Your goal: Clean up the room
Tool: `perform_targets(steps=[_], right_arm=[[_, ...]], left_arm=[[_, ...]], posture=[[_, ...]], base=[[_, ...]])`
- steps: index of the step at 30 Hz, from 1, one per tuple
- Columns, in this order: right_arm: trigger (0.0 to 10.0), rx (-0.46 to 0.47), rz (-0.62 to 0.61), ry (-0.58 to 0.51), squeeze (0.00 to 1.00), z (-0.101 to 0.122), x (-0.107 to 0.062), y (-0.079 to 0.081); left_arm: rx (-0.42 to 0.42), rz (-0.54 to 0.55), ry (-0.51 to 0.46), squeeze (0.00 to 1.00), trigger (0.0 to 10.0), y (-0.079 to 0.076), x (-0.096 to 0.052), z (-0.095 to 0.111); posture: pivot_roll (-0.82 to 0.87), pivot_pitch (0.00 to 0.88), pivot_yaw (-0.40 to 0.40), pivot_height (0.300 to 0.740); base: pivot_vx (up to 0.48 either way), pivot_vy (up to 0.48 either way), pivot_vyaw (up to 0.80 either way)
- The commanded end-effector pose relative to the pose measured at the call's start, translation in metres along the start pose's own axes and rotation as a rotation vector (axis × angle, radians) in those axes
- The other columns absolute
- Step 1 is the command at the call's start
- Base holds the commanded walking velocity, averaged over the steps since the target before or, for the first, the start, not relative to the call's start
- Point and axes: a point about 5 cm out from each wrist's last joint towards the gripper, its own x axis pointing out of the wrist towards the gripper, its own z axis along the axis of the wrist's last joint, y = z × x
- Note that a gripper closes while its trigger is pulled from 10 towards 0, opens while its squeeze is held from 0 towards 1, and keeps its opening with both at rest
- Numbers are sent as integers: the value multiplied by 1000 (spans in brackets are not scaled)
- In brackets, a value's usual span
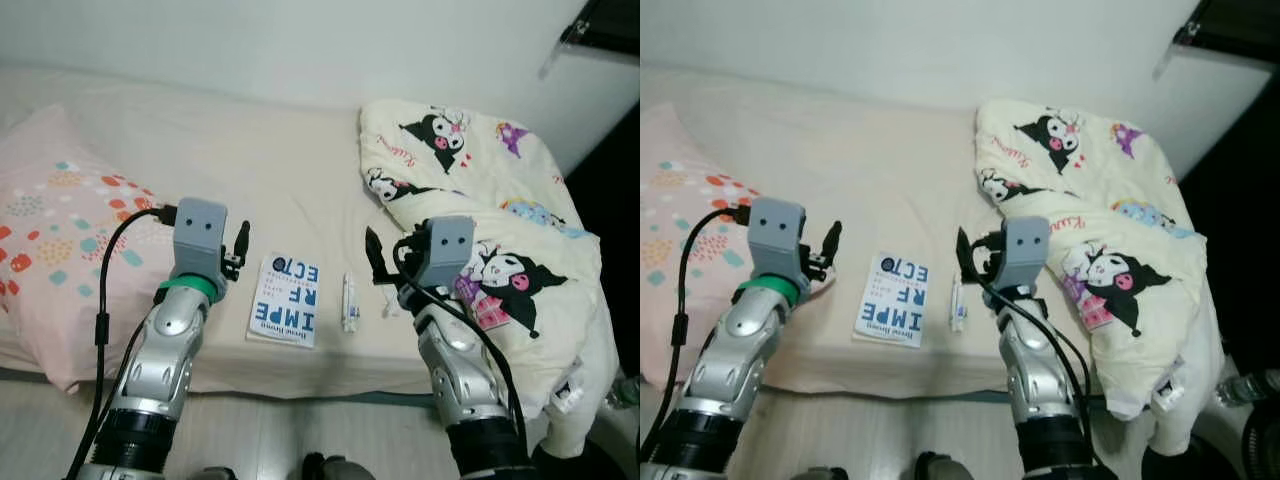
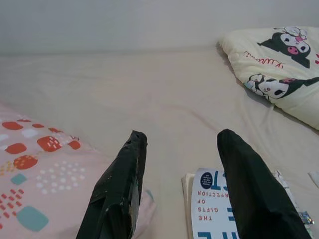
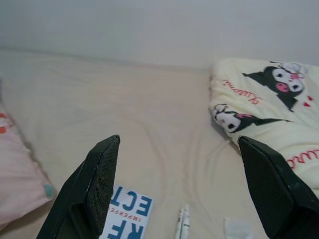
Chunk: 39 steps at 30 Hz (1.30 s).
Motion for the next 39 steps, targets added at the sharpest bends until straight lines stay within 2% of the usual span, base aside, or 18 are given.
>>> perform_targets(steps=[1,10,17,21,25,39], right_arm=[[10000,-6,-42,33,0,-9,-6,-9],[10000,13,-49,41,0,-12,-7,-9],[10000,34,-9,45,0,-13,-7,-2],[10000,36,15,55,0,-15,-7,3],[10000,35,21,56,0,-15,-7,4],[10000,37,36,56,0,-15,-4,5]], left_arm=[[-7,-4,33,0,10000,-4,-2,-7],[-4,16,33,0,10000,1,-1,-5],[-7,19,28,0,10000,3,-4,-2],[-43,28,36,0,10000,3,-6,-2],[-18,12,13,0,10000,3,-7,0],[-24,24,8,0,10000,5,-6,4]], posture=[[-89,76,-43,722],[-88,84,-42,697],[-78,113,-39,672],[-76,121,-42,652],[-76,123,-44,642],[-69,130,-39,597]], base=[[0,0,0],[0,0,0],[0,0,0],[0,0,0],[0,0,0],[0,0,0]])
